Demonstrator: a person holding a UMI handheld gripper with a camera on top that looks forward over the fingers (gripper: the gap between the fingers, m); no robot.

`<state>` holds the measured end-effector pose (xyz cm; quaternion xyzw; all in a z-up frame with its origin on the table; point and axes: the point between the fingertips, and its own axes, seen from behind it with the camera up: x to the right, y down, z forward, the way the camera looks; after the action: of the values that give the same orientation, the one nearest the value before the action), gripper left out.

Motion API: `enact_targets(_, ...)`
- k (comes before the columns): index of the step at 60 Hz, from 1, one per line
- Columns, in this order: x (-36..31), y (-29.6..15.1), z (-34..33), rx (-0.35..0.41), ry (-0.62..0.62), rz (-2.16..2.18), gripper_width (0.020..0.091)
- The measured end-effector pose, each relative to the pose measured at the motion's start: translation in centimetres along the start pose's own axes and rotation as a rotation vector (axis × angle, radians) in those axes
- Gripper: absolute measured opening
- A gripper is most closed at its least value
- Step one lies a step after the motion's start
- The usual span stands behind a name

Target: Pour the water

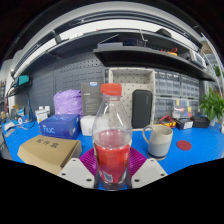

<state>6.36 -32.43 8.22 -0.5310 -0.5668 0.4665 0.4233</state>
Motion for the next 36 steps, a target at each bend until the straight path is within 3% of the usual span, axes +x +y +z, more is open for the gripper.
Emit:
enact_targets(8,0.4,-0.5,0.3,-0.04,-0.01,0.123,0.037)
enact_targets(14,1.2,-2.5,1.2,-0.022,-0.034,0.341,0.0373)
enact_targets(36,1.5,-5.5,6.7,-0.18,-0.122,1.151,0.0374)
